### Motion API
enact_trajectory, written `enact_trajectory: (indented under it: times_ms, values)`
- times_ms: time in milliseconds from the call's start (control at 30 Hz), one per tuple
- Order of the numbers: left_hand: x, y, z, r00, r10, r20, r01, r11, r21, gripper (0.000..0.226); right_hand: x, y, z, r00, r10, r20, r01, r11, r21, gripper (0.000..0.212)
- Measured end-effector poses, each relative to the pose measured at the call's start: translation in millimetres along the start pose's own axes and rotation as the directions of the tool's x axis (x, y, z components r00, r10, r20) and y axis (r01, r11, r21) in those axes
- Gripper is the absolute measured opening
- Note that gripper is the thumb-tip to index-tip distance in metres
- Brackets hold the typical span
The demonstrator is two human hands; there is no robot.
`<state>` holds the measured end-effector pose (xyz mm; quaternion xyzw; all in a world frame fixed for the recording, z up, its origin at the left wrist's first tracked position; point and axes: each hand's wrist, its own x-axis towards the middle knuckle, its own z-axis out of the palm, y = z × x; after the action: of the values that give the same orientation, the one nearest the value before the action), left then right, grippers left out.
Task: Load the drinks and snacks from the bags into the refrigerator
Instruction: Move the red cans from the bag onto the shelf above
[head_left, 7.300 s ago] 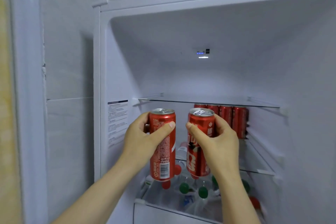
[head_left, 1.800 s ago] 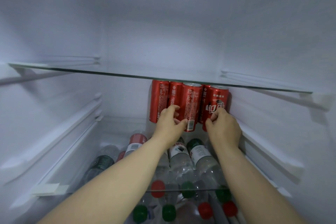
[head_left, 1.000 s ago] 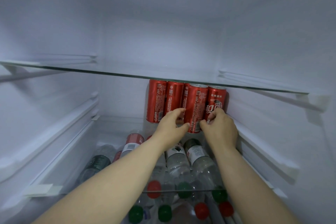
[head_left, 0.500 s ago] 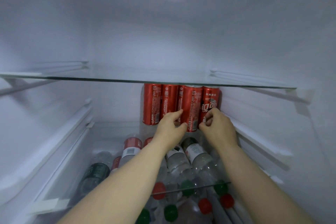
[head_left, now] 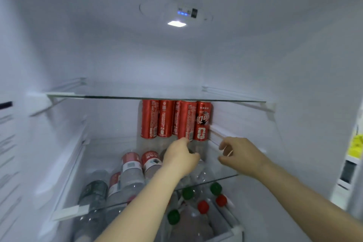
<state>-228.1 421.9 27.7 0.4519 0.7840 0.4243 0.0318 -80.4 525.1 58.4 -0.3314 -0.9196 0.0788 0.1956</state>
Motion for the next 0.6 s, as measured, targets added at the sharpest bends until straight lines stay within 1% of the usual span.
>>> enact_trajectory:
  times_ms: [67, 133, 233, 300, 367, 433, 533, 600]
  values:
    - [-12, 6, -1, 1.000, -0.008, -0.012, 0.008, 1.000, -0.024, 0.037, -25, -1, -16, 1.000, 0.000, -0.024, 0.000, 1.000, 0.020, 0.029]
    - [-25, 14, -2, 0.999, 0.033, -0.010, -0.034, 0.999, -0.039, 0.042, -52, -1, -32, 0.998, -0.004, -0.060, 0.006, 1.000, 0.023, 0.026]
    - [-45, 33, -3, 0.989, 0.147, 0.002, -0.146, 0.983, -0.115, 0.046, -93, -1, -56, 0.992, -0.011, -0.126, 0.008, 1.000, -0.026, 0.022]
    - [-58, 52, -4, 0.967, 0.254, 0.017, -0.248, 0.956, -0.156, 0.046, -121, 0, -71, 0.982, -0.022, -0.188, -0.003, 0.992, -0.129, 0.023]
    - [-72, 75, -6, 0.928, 0.371, 0.011, -0.363, 0.913, -0.187, 0.044, -151, 2, -89, 0.971, -0.021, -0.238, -0.031, 0.976, -0.215, 0.023]
    - [-88, 99, -9, 0.877, 0.480, 0.006, -0.465, 0.853, -0.236, 0.041, -181, 7, -111, 0.957, -0.002, -0.290, -0.063, 0.974, -0.216, 0.023]
    - [-118, 132, -10, 0.771, 0.636, 0.034, -0.597, 0.740, -0.309, 0.035, -228, 13, -144, 0.938, 0.039, -0.343, -0.124, 0.965, -0.231, 0.023]
    - [-136, 155, -7, 0.706, 0.706, 0.057, -0.652, 0.678, -0.340, 0.031, -260, 19, -164, 0.924, 0.056, -0.379, -0.167, 0.950, -0.265, 0.024]
